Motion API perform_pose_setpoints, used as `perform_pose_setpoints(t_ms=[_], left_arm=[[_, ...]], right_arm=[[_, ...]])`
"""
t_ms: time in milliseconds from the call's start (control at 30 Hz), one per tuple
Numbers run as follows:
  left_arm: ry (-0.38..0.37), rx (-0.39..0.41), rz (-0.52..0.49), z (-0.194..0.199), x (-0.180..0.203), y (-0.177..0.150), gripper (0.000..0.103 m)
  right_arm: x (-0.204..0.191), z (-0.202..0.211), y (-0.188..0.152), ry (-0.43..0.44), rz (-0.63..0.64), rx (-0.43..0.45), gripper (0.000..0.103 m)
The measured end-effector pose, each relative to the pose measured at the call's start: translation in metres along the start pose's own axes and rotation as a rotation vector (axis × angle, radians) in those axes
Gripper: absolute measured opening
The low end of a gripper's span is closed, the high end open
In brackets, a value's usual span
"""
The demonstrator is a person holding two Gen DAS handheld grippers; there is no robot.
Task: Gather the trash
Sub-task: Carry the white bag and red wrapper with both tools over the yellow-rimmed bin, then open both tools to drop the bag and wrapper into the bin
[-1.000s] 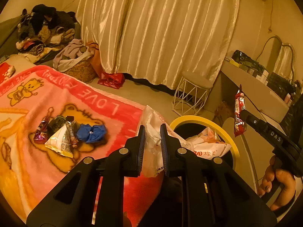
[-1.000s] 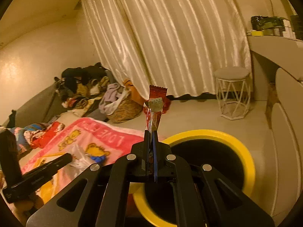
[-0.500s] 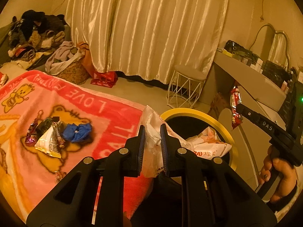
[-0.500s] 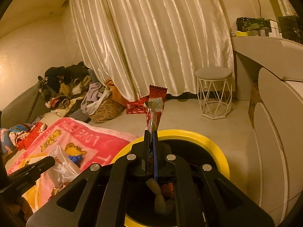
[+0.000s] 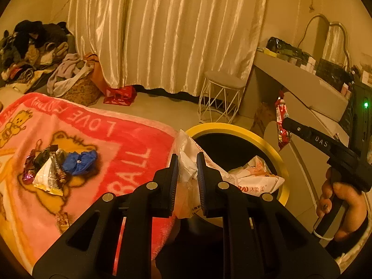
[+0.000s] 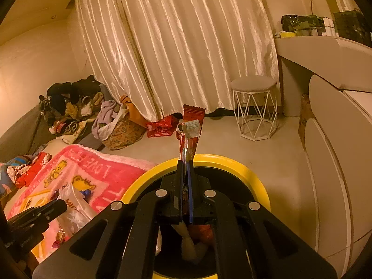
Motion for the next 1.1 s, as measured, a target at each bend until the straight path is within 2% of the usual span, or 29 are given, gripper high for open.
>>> perform_pose_setpoints(t_ms=[667,1067,1100], left_arm=[[-0.019,-0.074,-0.147,-0.037,0.032,-0.024,0.011],[-0.038,-0.107,-0.171,-0.053,0.040,-0.031,0.011],[-0.042,-0.109,-0.171,-0.054,0.040,-0.031,0.012]], right_arm=[[0.014,-0.018,-0.019,-0.029,-0.022,-0.047,0.003],[0.018,-0.033,-0.028,-0.018,-0.031,-0.085,0.004],[0.019,-0.034,-0.029,-0.016,-0.039,-0.090,0.008]])
Point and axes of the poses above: each gripper's, at about its wrist camera, not at the fingertips, and z roughly against the way its jaws point, x to its right, y to its top, the point moved 5 cm from there along -z, roughly the way its jaws point, and after that the axes turned 14 degrees about z, right-handed, at the moved point
